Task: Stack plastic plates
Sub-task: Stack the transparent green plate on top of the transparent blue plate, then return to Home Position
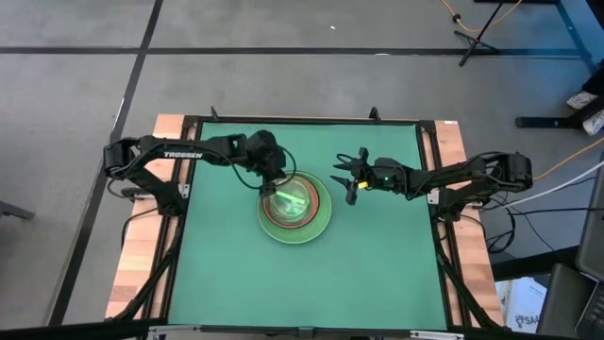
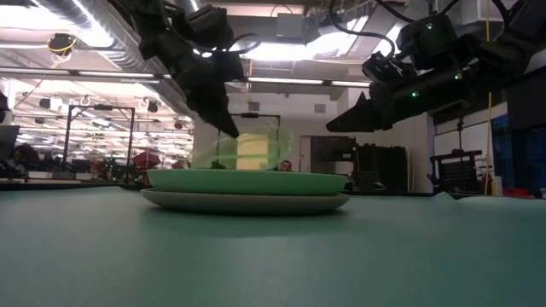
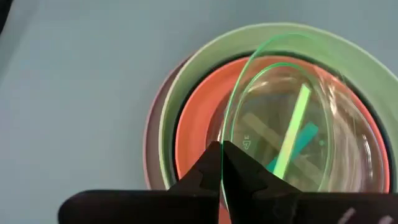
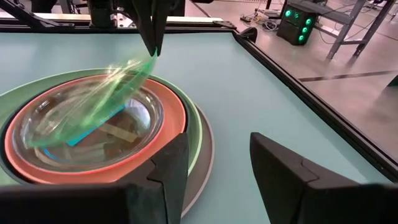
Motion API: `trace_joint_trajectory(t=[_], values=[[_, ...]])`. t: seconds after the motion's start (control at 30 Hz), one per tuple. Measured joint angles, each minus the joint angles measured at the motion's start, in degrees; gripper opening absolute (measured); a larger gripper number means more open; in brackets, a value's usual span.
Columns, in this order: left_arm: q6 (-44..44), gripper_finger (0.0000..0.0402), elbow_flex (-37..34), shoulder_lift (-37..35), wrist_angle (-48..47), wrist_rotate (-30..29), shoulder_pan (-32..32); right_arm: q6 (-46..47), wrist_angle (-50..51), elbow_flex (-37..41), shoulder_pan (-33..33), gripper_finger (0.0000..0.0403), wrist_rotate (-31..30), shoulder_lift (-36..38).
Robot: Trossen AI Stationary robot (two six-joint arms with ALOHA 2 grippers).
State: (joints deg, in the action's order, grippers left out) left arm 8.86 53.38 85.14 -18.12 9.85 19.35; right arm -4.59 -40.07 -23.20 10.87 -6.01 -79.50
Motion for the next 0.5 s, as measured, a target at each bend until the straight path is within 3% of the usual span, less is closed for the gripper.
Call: trace_joint_trajectory(t=[0.33, 0.5], values=[[2.4, 0.0089, 0.0, -0.4, -0.3, -0.3, 0.0, 1.0, 0.0, 0.0, 0.0, 0.0166, 0.6, 0.0], [5.2, 0.0103, 0.1, -3.7, -0.4, -1.5, 0.4, 1.3, 0.0, 0.0, 0.0, 0.0166, 0.3, 0.3]])
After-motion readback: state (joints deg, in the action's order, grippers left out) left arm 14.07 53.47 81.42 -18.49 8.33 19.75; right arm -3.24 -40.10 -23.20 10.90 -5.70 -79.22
